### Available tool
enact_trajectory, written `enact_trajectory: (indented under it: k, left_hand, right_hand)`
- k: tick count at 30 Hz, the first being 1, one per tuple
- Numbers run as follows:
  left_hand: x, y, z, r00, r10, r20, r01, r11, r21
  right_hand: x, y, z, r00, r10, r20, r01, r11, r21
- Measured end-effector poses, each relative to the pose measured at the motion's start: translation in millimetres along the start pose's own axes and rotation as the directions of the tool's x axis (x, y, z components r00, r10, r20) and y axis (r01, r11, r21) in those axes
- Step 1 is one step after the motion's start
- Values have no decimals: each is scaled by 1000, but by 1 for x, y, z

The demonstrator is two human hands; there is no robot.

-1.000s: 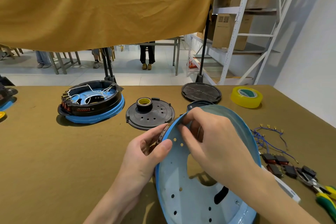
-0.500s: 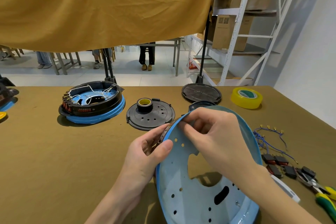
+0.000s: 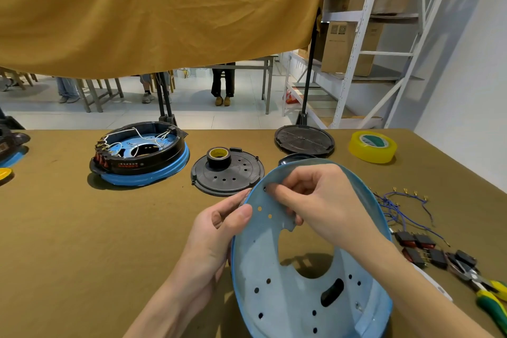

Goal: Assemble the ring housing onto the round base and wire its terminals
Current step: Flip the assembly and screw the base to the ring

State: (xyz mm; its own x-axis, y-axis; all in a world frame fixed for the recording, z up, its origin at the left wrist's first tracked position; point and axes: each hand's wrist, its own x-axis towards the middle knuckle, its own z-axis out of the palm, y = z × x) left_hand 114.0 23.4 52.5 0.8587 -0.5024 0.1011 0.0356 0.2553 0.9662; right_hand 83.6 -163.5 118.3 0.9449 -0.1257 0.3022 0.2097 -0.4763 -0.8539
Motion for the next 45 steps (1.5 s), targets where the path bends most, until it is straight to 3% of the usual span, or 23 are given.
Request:
enact_trajectory:
  k: [9, 13, 16, 19, 21, 25, 29, 34, 37, 40, 42, 44, 45]
  left_hand:
    - [0, 0, -1, 998, -69, 3, 69, 996, 49]
    - [3, -9, -4, 958, -287, -20, 281, 950, -138]
    - [7, -16, -11, 924, -377, -64, 355, 908, -222]
    - [12, -20, -16, 914, -384, -133, 347, 908, -236]
    - [14, -24, -18, 918, -369, -148, 332, 916, -225]
    - [14, -30, -16, 932, -327, -156, 298, 936, -186]
    - [14, -30, -24, 914, -369, -169, 336, 921, -195]
    - [9, -33, -23, 915, -379, -136, 345, 912, -220]
    - [8, -34, -23, 925, -354, -138, 322, 923, -213]
    - [4, -34, -20, 931, -346, -114, 318, 925, -206]
    - [3, -34, -21, 935, -342, -100, 315, 924, -215]
    - [2, -33, -21, 935, -344, -84, 317, 919, -235]
    - [3, -32, -21, 935, -345, -79, 318, 916, -243]
  right_hand:
    - [11, 16, 3, 999, 37, -28, -37, 999, -6]
    - [14, 30, 13, 998, 52, 36, -47, 993, -111]
    - [13, 36, 12, 994, 81, 75, -72, 990, -119]
    - [5, 41, -15, 993, 118, -4, -118, 985, -125]
    - [-8, 52, -39, 983, 128, -133, -157, 957, -244]
    - [-42, 81, -82, 933, 245, -265, -357, 732, -580]
    - [-63, 96, -99, 878, 357, -317, -473, 552, -687]
    - [-80, 110, -95, 875, 423, -236, -388, 320, -864]
    - [-84, 117, -89, 892, 391, -229, -335, 228, -914]
    - [-88, 113, -91, 880, 418, -226, -343, 232, -910]
    - [-91, 102, -95, 899, 348, -266, -362, 250, -898]
    - [-90, 85, -101, 920, 194, -342, -391, 361, -847]
    - [-87, 74, -103, 923, 121, -365, -376, 482, -791]
